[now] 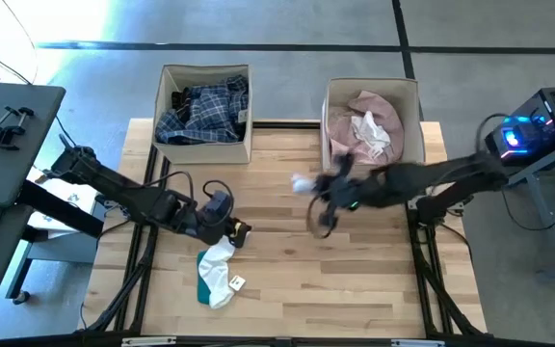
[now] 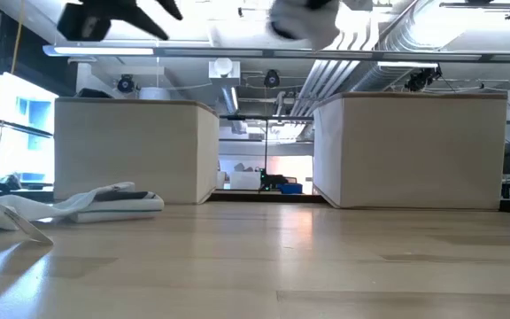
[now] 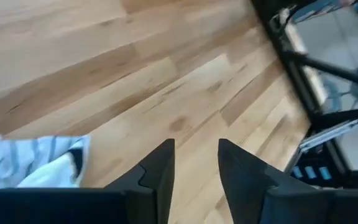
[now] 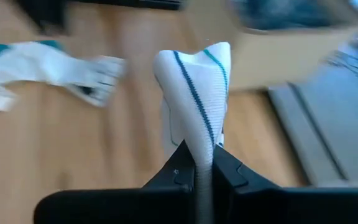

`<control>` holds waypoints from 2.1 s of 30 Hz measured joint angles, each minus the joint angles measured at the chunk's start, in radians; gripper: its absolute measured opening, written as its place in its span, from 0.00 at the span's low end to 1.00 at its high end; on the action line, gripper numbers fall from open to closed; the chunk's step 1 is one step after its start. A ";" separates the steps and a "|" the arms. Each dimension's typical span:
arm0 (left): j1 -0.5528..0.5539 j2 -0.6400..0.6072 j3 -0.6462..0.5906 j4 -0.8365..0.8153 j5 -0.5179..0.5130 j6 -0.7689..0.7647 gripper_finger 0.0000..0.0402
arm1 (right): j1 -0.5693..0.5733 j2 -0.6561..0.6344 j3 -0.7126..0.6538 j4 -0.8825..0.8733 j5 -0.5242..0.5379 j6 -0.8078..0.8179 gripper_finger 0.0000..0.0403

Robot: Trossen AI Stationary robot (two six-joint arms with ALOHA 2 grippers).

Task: Sort clothes
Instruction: Put the white patterned sock into the right laundry organizer

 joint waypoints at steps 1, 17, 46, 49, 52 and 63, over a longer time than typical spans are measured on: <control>-0.006 0.000 0.000 -0.019 -0.001 -0.006 0.29 | -0.014 -0.032 0.020 -0.062 0.023 0.008 0.01; -0.034 0.000 0.000 -0.070 -0.088 -0.012 0.30 | -0.827 -0.322 -0.109 -0.206 -0.382 -0.048 0.00; -0.034 0.000 0.000 -0.094 -0.071 -0.005 0.30 | -1.176 0.361 -0.284 0.030 -0.504 -0.180 0.01; -0.034 0.000 0.000 -0.094 -0.071 -0.005 0.30 | -1.173 0.362 -0.283 0.040 -0.503 -0.181 0.06; -0.034 0.000 0.000 -0.094 -0.071 -0.006 0.30 | -1.175 0.346 -0.271 0.021 -0.510 -0.181 0.16; -0.031 0.000 0.000 -0.094 -0.071 -0.005 0.30 | -1.169 0.134 -0.182 -0.138 -0.512 -0.187 0.37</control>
